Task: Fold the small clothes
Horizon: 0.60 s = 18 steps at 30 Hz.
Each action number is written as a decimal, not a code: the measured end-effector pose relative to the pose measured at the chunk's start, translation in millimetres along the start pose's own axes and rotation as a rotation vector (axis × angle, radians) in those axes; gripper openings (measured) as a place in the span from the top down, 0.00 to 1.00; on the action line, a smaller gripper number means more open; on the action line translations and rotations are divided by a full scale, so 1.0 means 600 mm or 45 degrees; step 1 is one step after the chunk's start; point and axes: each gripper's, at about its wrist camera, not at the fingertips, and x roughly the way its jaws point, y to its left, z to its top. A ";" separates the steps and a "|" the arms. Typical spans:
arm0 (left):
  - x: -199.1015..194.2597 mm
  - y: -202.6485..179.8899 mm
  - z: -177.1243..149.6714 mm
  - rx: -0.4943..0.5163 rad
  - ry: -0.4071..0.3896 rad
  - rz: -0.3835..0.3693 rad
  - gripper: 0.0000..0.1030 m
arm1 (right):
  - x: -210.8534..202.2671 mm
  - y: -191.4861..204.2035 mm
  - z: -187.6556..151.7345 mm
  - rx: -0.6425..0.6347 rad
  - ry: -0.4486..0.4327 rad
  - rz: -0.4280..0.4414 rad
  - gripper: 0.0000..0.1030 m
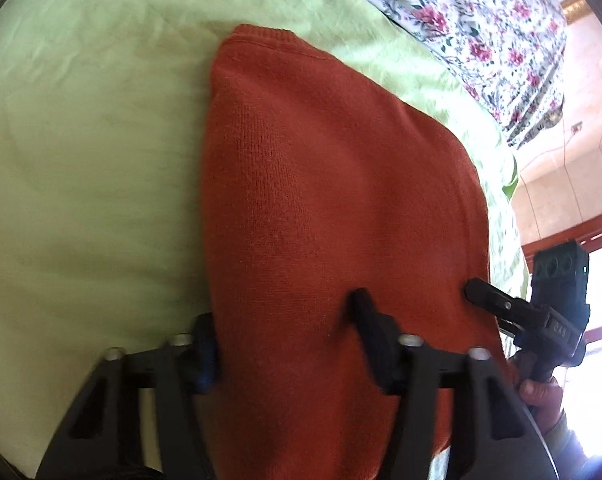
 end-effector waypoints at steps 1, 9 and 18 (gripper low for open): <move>-0.002 -0.001 0.000 -0.002 -0.009 -0.002 0.68 | 0.009 -0.002 0.002 0.014 0.031 0.040 0.61; -0.084 -0.005 -0.021 0.000 -0.107 -0.085 0.79 | 0.000 0.036 -0.010 -0.013 0.030 0.096 0.78; -0.241 0.100 -0.094 -0.122 -0.236 -0.047 0.79 | 0.067 0.155 -0.052 -0.119 0.145 0.247 0.79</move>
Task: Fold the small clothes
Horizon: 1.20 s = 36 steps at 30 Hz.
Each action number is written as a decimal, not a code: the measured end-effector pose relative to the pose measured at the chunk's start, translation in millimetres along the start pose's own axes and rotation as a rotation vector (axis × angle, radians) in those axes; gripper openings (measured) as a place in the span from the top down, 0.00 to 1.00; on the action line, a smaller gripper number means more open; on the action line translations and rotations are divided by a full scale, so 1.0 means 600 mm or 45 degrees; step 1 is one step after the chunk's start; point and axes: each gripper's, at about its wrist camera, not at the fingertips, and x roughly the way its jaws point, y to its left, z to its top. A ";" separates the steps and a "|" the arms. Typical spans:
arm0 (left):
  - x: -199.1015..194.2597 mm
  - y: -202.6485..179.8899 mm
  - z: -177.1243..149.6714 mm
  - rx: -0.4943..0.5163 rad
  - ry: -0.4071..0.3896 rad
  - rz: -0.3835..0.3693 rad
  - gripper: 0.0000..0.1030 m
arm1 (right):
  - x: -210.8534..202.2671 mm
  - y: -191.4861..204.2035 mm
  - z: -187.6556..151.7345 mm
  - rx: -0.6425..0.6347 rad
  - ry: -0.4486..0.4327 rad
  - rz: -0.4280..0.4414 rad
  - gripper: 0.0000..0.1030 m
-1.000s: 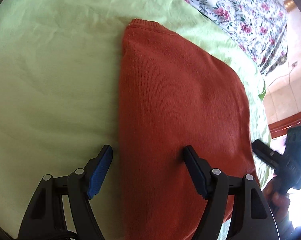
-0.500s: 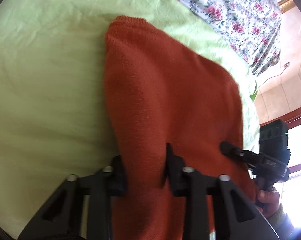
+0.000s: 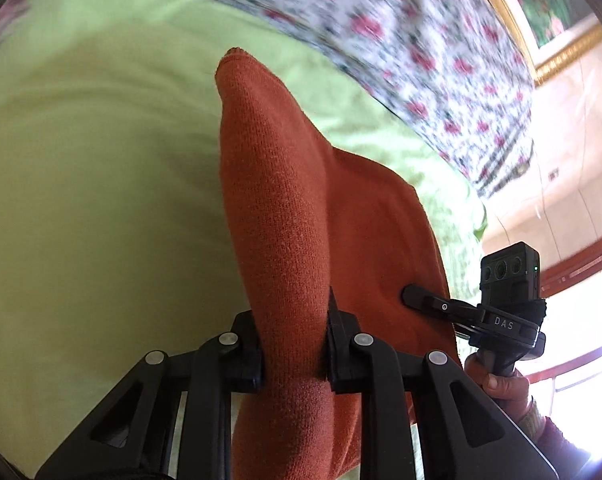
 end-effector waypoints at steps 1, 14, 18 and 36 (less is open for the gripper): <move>-0.015 0.016 -0.005 -0.013 -0.008 0.017 0.79 | 0.026 0.015 -0.006 -0.018 0.031 0.019 0.79; -0.064 0.199 -0.069 -0.224 -0.015 0.082 0.69 | 0.186 0.059 -0.040 0.008 0.209 -0.066 0.70; -0.058 0.213 -0.056 -0.260 -0.006 0.080 0.51 | 0.184 0.054 -0.034 -0.008 0.210 -0.116 0.64; -0.006 0.269 0.098 -0.350 -0.085 0.173 0.41 | 0.153 0.080 0.041 -0.129 0.013 -0.196 0.62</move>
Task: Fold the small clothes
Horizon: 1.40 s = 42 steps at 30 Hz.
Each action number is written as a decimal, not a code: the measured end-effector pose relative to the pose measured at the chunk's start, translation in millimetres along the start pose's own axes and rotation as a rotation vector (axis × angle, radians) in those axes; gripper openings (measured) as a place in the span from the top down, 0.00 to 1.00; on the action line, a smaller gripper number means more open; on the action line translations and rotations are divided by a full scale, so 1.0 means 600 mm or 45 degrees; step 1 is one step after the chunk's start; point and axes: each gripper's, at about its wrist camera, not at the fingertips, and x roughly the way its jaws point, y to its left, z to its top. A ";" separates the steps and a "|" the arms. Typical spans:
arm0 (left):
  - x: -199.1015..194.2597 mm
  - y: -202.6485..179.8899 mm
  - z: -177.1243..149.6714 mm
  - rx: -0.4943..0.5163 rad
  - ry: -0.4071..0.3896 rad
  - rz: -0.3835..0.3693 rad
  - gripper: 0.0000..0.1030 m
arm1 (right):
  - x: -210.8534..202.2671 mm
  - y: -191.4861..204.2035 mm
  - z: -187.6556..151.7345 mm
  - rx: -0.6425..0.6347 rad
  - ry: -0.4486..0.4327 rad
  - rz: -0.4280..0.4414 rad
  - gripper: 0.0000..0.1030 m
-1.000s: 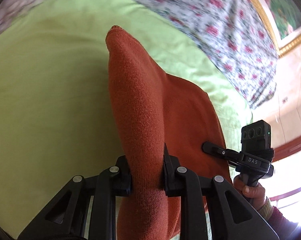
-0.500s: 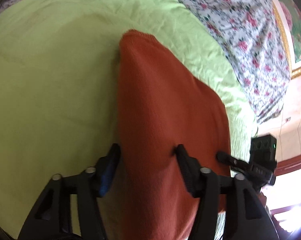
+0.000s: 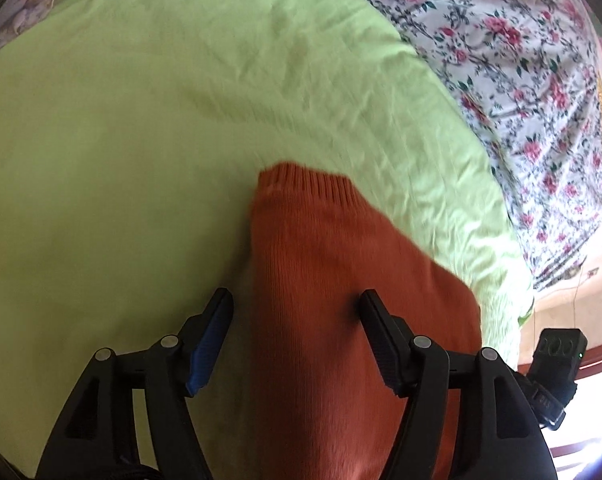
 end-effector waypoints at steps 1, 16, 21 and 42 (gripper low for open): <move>0.000 -0.004 0.004 0.018 -0.020 0.008 0.64 | 0.006 0.004 0.005 -0.017 0.001 0.005 0.68; -0.016 -0.042 0.000 0.219 -0.095 0.276 0.67 | 0.029 -0.008 0.021 -0.097 0.015 -0.119 0.81; -0.080 -0.038 -0.043 0.203 -0.118 0.229 0.62 | -0.032 -0.010 0.003 -0.074 -0.041 -0.099 0.81; -0.170 -0.010 -0.308 0.182 0.059 0.068 0.45 | -0.107 -0.004 -0.248 0.019 0.033 -0.021 0.62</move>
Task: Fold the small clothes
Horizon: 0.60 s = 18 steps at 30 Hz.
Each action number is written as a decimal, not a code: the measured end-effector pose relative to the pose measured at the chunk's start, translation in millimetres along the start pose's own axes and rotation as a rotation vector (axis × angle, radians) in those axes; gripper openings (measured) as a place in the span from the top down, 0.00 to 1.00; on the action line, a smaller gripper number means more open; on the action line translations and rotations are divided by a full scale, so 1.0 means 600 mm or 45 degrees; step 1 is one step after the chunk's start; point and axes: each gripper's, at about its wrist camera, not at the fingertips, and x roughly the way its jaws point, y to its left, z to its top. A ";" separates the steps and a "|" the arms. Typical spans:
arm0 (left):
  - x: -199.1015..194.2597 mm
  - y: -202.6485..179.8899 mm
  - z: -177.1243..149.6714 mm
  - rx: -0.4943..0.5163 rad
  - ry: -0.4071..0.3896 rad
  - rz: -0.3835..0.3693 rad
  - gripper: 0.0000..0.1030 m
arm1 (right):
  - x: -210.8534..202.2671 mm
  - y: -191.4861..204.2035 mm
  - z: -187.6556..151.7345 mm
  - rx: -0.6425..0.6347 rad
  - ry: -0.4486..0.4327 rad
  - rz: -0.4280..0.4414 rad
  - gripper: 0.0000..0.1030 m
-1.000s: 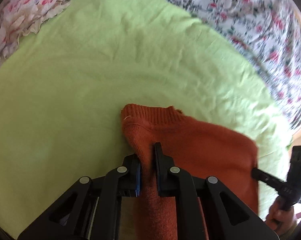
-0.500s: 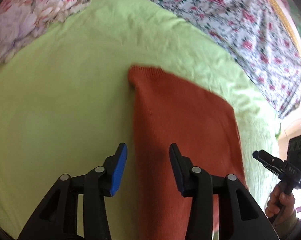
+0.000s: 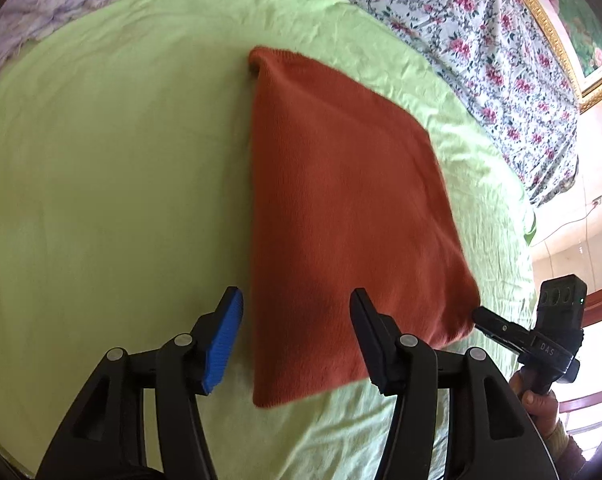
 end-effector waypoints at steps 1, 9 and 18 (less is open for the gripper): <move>0.004 0.000 -0.007 0.000 0.015 0.004 0.45 | 0.003 0.002 -0.002 -0.006 -0.003 -0.008 0.62; 0.026 0.001 -0.015 0.015 0.064 0.005 0.63 | -0.024 0.023 -0.005 -0.067 -0.069 -0.004 0.95; 0.060 0.015 -0.038 -0.017 0.128 0.025 0.60 | 0.035 -0.023 -0.021 -0.058 0.051 -0.205 0.96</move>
